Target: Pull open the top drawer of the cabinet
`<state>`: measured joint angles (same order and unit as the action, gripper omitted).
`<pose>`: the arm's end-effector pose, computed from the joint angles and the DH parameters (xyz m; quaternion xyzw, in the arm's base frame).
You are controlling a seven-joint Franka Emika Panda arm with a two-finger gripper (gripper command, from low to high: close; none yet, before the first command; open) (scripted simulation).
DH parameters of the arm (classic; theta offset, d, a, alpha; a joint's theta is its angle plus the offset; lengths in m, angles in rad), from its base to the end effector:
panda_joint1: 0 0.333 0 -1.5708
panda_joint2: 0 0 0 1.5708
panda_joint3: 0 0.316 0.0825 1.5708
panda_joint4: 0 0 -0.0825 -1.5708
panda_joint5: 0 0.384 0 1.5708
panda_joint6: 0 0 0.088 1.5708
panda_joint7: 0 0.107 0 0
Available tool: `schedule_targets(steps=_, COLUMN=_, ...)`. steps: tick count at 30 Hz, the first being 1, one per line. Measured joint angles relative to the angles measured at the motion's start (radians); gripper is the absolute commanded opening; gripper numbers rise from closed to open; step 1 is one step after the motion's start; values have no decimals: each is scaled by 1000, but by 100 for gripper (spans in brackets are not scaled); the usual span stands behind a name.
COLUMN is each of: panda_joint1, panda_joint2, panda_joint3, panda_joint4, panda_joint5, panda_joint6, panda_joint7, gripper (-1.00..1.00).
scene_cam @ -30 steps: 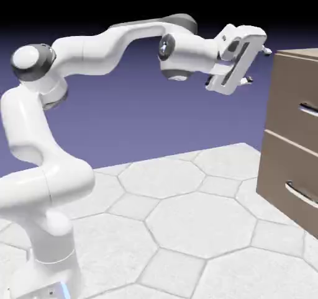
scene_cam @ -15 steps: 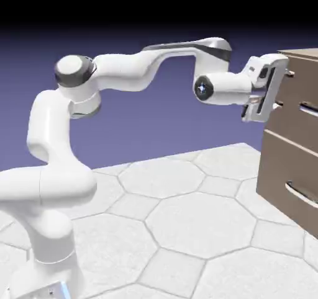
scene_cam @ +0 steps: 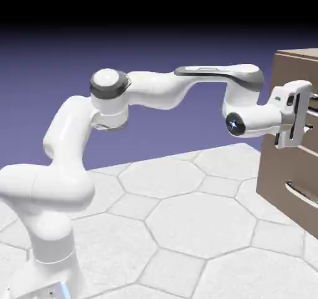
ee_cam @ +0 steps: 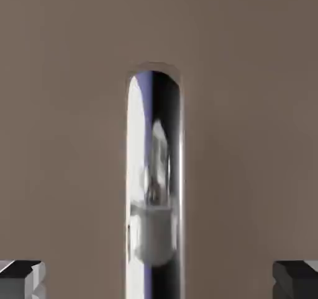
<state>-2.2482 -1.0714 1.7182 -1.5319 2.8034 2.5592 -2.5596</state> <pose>0.7118 -0.0650 0.4536 0.6529 0.2711 0.6534 0.2707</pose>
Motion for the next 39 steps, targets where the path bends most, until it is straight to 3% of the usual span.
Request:
schedule_targets(steps=1, panda_joint1=-17, panda_joint2=-7, panda_joint3=8, panda_joint4=24, panda_joint5=-1, panda_joint6=8, panda_joint7=7, gripper=-100)
schedule_targets(steps=7, panda_joint1=81, panda_joint2=32, panda_joint3=-36, panda_joint4=-120, panda_joint5=4, panda_joint6=-43, panda_joint7=-32, gripper=-100)
schedule_targets(steps=16, panda_joint1=119, panda_joint2=-271, panda_joint3=-230, panda_joint4=-197, panda_joint5=54, panda_joint6=-145, panda_joint7=271, gripper=-100)
schedule_targets(steps=24, panda_joint1=297, panda_joint2=-283, panda_joint3=-296, panda_joint4=-479, panda_joint5=41, panda_joint6=-258, panda_joint7=257, gripper=-100)
schedule_targets(steps=31, panda_joint1=259, panda_joint2=-535, panda_joint3=-373, panda_joint4=-501, panda_joint5=88, panda_joint6=-323, panda_joint7=484, gripper=-100)
schedule_targets(steps=39, panda_joint1=437, panda_joint2=-558, panda_joint3=-398, panda_joint4=-791, panda_joint5=63, panda_joint6=-435, panda_joint7=468, gripper=-100)
